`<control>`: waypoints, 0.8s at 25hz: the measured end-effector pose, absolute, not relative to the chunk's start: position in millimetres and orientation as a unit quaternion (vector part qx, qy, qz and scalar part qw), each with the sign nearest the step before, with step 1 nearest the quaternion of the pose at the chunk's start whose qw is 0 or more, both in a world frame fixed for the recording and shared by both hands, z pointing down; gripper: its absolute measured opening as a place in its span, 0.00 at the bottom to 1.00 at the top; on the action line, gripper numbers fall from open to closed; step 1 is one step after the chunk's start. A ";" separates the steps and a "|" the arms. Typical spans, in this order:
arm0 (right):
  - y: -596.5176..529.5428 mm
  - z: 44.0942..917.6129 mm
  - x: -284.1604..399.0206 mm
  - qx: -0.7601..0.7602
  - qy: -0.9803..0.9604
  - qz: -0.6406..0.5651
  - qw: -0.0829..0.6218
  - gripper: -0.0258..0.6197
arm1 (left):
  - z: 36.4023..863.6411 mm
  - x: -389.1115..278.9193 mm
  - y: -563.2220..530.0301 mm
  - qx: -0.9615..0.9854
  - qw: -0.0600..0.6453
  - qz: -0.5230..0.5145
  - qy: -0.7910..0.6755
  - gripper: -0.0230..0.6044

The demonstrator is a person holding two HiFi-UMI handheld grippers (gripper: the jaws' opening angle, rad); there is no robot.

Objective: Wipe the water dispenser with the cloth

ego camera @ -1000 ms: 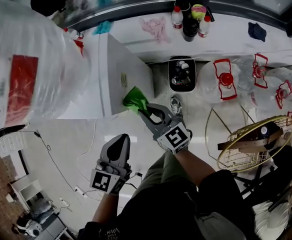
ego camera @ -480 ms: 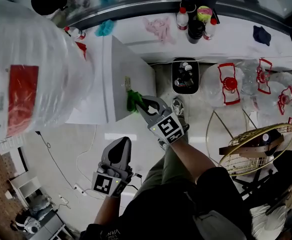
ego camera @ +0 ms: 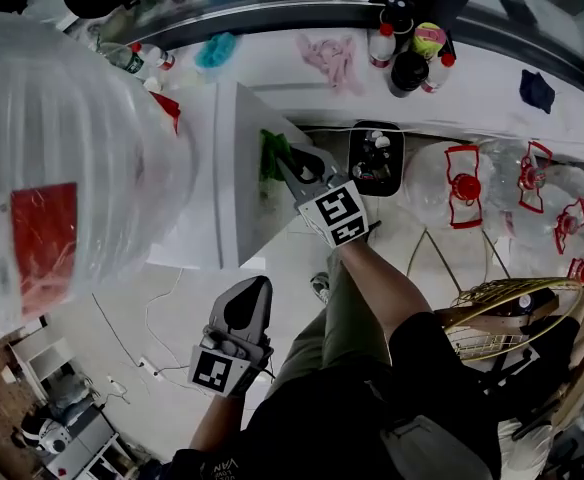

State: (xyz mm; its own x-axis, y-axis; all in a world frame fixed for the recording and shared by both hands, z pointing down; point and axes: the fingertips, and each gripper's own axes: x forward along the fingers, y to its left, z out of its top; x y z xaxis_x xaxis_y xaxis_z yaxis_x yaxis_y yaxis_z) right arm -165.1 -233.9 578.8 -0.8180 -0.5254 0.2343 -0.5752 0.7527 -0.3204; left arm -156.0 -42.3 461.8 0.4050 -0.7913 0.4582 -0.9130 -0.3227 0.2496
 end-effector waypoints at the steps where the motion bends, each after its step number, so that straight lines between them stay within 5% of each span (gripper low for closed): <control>1: -246.9 578.6 -165.3 0.302 -0.932 0.191 0.065 0.14 | 462.5 -155.2 -44.4 0.803 0.241 0.127 -0.530 0.04; 12: -337.0 574.8 -159.4 0.363 -0.914 0.165 0.071 0.14 | 466.4 -150.2 -51.5 0.809 0.242 0.133 -0.519 0.04; 20: -260.8 565.1 -126.7 0.361 -0.913 0.182 0.048 0.14 | 457.7 -152.1 -45.7 0.819 0.221 0.125 -0.515 0.04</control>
